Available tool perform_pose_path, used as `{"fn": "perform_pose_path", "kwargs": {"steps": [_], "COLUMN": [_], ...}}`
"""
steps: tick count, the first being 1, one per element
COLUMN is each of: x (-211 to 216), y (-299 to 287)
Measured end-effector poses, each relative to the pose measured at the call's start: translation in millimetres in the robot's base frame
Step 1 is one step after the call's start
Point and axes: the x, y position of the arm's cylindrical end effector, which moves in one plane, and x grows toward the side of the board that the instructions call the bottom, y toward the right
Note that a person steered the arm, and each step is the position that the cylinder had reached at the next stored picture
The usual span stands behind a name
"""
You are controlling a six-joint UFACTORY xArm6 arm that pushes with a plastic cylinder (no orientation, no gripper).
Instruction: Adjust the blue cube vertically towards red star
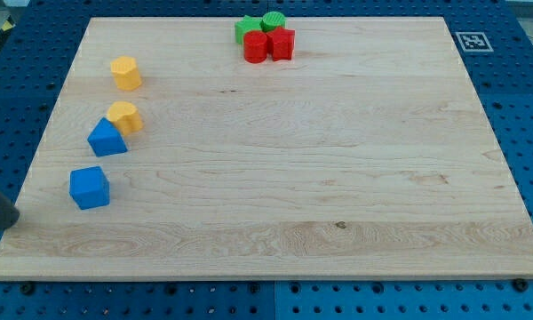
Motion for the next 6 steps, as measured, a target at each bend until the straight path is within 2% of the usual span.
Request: {"fn": "perform_pose_path", "kwargs": {"steps": [1,4,5,6], "x": [-11.9,-39.1,-53.4,-53.4], "y": [35.6,238.7,280.1,263.3]}}
